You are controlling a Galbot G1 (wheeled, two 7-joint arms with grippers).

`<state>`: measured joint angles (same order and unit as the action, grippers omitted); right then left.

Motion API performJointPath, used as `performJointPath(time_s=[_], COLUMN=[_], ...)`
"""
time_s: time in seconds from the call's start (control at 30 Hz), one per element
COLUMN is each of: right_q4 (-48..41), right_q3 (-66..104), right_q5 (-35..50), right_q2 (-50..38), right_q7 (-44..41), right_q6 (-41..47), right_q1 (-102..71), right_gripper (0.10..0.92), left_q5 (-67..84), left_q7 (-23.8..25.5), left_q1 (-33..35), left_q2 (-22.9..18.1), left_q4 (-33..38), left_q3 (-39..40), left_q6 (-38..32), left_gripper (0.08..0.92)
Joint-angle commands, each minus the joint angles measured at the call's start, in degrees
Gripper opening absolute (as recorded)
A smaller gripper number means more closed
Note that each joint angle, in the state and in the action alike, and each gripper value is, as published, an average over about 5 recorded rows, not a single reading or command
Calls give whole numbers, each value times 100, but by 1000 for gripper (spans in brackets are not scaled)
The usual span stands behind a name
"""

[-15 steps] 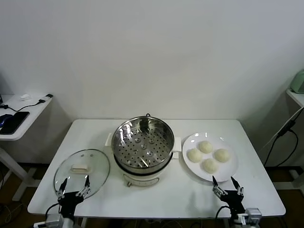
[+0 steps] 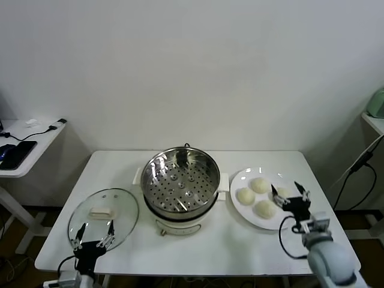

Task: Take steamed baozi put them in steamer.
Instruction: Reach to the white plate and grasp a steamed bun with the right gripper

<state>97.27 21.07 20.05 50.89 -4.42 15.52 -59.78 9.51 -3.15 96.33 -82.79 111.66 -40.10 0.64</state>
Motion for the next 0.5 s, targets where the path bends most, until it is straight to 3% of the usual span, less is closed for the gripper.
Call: performJointPath(time_s=[0.03, 0.17, 0.27, 0.5], right_q4=[-1694, -2374, -2831, -3674], right_q3=[-2869, -4376, -5710, -8983], right_q5=[-349, -798, -970, -1112], right_q2=[-2027, -2356, -2342, -1657], right_q7=[-2718, -4656, -5663, -6568], right_q6=[77, -911, -1488, -1719], right_q1=[3549, 4919, 6103, 8751], right_gripper=[823, 823, 823, 823], left_q5=[-10, -13, -17, -33], left_q7=[-17, -28, -34, -38], left_q1=[16, 26, 35, 78], left_q2=[33, 47, 52, 31], left_q4=[-10, -37, -68, -72], left_q3=[3, 8, 9, 9], left_q6=[-85, -116, -143, -187], left_gripper=[823, 823, 823, 823])
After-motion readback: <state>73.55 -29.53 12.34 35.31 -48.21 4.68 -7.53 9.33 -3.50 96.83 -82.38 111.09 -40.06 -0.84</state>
